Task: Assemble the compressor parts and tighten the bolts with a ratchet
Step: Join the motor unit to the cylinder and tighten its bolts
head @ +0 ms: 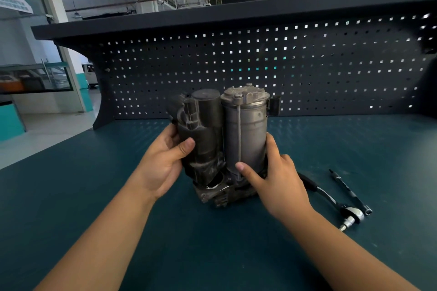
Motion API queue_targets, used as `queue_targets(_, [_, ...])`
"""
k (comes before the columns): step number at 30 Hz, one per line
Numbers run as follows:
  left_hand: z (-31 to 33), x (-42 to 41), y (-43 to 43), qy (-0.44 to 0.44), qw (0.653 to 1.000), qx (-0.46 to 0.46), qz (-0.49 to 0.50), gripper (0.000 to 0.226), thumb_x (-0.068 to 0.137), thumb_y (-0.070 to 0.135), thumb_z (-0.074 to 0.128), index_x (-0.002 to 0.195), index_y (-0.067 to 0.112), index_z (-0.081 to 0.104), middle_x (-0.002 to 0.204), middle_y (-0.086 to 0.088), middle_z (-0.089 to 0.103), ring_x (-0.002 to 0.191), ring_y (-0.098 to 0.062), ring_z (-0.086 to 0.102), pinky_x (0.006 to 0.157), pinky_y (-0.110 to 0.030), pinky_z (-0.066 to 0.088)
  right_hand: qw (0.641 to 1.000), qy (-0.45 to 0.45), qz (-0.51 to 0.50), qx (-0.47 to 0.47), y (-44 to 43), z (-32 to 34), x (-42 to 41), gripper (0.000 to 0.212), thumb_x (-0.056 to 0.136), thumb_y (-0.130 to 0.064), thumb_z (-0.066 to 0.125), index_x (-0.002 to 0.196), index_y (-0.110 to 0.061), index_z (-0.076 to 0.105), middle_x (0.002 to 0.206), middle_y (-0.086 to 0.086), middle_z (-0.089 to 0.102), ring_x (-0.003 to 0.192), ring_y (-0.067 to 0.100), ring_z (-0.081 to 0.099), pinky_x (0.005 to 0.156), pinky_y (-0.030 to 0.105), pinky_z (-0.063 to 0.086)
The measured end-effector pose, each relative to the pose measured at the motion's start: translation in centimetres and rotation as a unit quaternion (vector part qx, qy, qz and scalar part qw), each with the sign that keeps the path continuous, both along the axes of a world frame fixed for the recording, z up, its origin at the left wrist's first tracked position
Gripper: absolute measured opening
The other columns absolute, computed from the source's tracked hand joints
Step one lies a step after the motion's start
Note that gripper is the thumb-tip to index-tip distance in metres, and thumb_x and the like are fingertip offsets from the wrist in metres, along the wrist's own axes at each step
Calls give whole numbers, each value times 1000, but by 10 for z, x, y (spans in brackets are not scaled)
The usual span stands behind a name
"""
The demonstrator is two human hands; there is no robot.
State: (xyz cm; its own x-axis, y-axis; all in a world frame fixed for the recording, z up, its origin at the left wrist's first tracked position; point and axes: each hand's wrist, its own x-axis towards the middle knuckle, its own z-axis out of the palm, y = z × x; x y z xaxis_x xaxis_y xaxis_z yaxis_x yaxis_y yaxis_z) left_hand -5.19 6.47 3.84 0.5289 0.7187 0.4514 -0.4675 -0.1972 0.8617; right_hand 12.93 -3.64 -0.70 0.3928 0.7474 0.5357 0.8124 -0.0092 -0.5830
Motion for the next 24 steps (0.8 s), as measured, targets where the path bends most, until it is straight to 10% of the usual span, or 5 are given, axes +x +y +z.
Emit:
queue_targets(11, [-14,2,-3,-8,1000,-18,14,39,79,16,53,118,15,54,120,-4,63,120,-23,52,106,-40,37,1000,1,7,8,0,1,-1,101,59,-84,26,146,-36,8,83,-17,38,91,9,36,61,29,35])
queue_targets(24, [-17,1,-6,49,998,20,-36,84,59,47,82,128,15,48,131,-7,56,122,-21,52,97,-30,46,1000,7,10,2,-2,2,-1,100,61,-81,28,147,-33,8,88,-8,46,98,14,41,66,34,41])
